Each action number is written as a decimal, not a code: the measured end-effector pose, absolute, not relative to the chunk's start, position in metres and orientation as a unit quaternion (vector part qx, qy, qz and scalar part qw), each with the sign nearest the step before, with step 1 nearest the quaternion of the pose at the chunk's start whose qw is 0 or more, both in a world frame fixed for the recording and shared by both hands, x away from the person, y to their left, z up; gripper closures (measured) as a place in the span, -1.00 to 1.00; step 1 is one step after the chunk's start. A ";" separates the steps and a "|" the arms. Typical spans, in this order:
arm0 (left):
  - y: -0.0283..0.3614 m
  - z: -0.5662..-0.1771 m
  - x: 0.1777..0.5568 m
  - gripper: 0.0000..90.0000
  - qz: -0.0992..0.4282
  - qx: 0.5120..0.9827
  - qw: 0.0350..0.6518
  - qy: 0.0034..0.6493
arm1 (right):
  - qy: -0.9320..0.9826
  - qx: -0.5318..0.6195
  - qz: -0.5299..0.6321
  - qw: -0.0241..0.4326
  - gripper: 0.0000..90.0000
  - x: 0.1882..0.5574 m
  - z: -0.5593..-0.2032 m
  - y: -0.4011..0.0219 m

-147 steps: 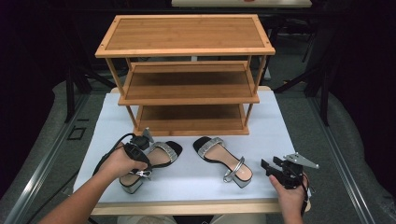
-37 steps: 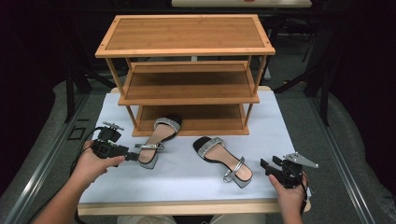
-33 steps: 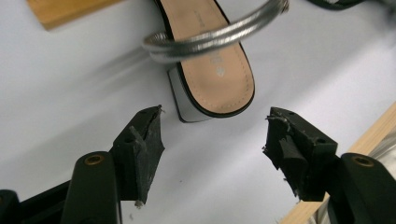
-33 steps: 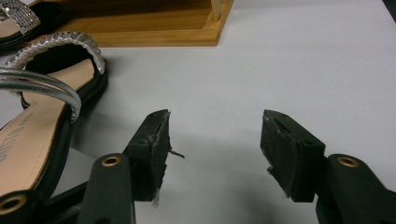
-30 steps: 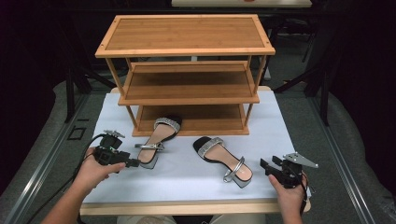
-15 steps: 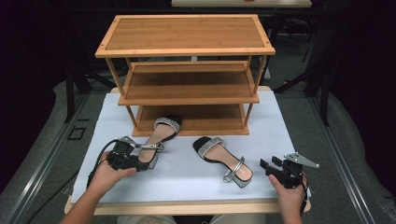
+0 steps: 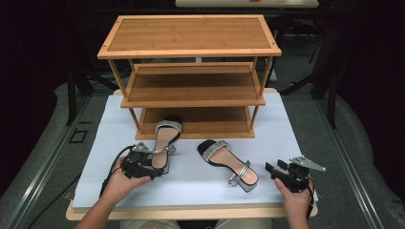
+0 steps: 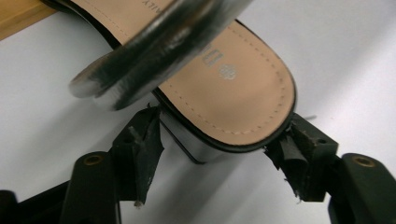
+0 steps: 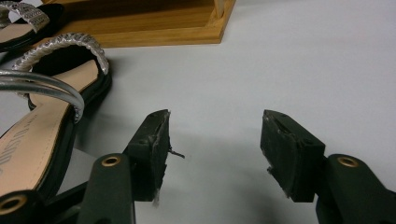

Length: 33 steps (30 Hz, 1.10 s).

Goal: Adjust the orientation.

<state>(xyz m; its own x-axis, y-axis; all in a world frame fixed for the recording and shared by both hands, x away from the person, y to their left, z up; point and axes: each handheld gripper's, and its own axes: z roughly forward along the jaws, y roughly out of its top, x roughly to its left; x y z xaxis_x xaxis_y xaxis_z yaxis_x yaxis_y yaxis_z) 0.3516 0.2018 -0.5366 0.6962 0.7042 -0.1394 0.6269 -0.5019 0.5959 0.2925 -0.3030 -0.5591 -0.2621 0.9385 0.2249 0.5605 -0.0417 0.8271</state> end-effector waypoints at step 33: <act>0.196 -0.523 0.383 -0.31 0.094 0.864 0.347 0.351 | 0.656 0.568 0.453 0.206 -0.07 0.295 -0.561 -0.302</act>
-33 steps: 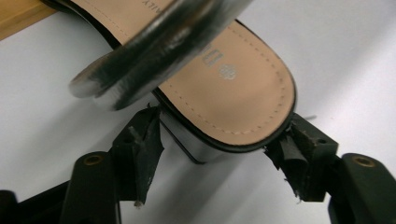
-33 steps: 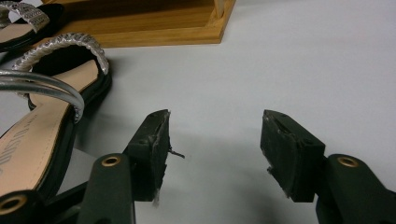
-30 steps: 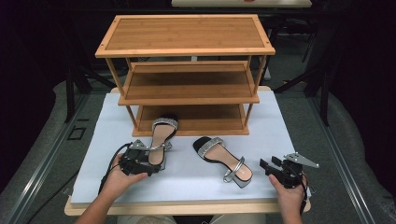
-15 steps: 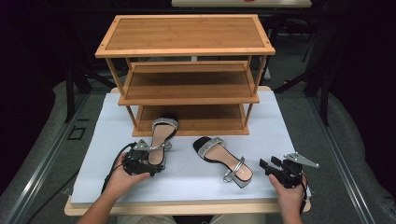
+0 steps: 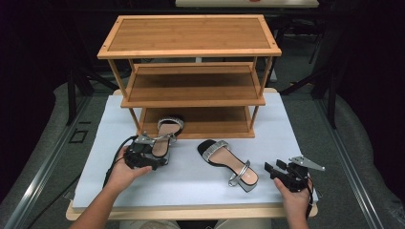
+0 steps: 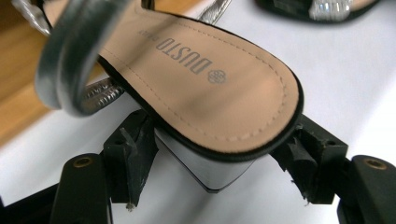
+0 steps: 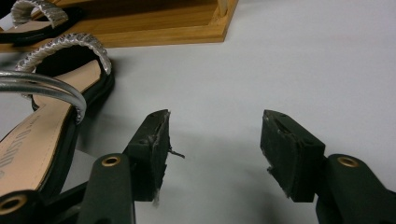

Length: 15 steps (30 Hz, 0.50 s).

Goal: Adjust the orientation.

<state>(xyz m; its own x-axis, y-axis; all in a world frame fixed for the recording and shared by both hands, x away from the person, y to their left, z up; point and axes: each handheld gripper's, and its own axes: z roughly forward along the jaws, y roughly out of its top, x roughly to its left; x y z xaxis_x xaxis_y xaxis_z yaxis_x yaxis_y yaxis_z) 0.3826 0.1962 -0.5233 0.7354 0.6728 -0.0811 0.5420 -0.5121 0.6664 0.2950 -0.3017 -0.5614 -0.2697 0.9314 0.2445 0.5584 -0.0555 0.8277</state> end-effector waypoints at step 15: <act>0.172 -0.523 0.419 -0.30 0.118 0.860 0.342 0.360 | 0.657 0.569 0.451 0.202 -0.07 0.296 -0.562 -0.303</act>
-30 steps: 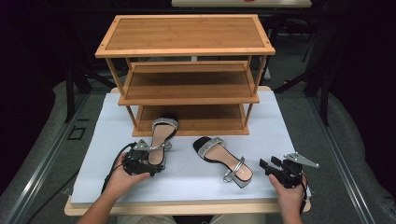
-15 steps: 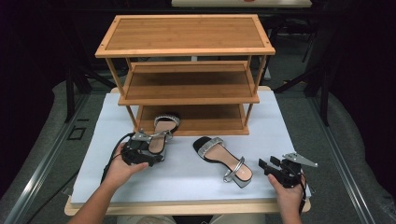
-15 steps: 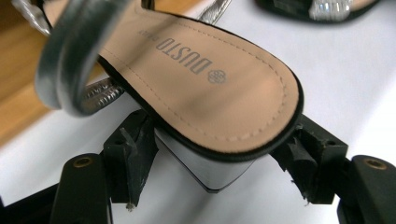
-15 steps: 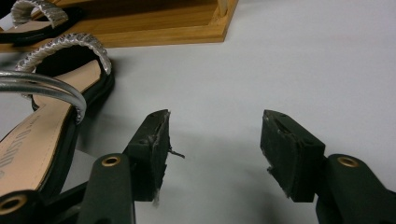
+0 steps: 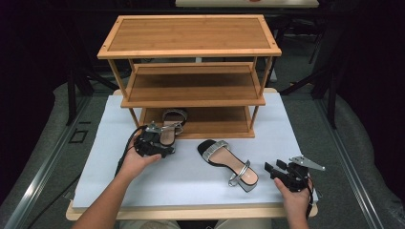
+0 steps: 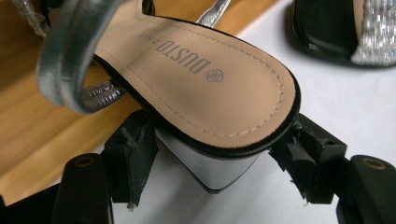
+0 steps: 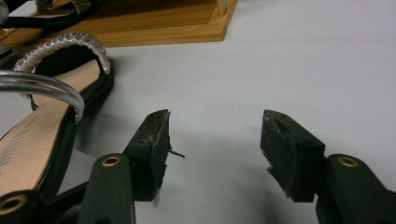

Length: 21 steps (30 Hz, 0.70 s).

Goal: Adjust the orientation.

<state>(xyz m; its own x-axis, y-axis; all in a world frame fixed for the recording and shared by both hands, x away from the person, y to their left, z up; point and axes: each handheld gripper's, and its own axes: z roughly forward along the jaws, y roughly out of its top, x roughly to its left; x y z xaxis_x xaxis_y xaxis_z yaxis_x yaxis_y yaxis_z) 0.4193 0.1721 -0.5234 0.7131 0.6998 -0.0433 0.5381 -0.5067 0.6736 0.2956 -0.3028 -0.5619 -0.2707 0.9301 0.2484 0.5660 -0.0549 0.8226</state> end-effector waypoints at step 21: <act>0.157 -0.524 0.455 -0.27 0.131 0.855 0.339 0.370 | 0.651 0.567 0.460 0.207 -0.07 0.294 -0.560 -0.306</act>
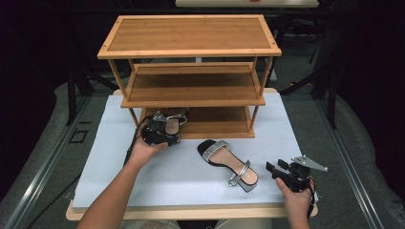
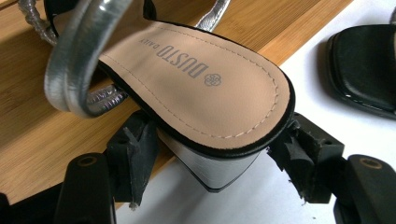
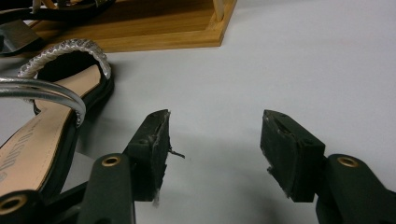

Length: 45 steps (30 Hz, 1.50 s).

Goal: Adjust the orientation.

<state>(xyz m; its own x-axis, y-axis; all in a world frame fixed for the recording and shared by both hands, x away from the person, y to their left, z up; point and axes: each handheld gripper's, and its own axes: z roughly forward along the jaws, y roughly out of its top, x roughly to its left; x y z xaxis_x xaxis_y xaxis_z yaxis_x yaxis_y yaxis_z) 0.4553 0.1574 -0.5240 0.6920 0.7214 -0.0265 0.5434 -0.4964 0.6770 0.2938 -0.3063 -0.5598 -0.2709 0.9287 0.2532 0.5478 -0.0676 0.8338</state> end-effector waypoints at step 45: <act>0.216 -0.530 0.342 -0.07 0.065 0.823 0.373 0.423 | 0.786 0.458 0.364 0.200 -0.03 0.311 -0.477 -0.251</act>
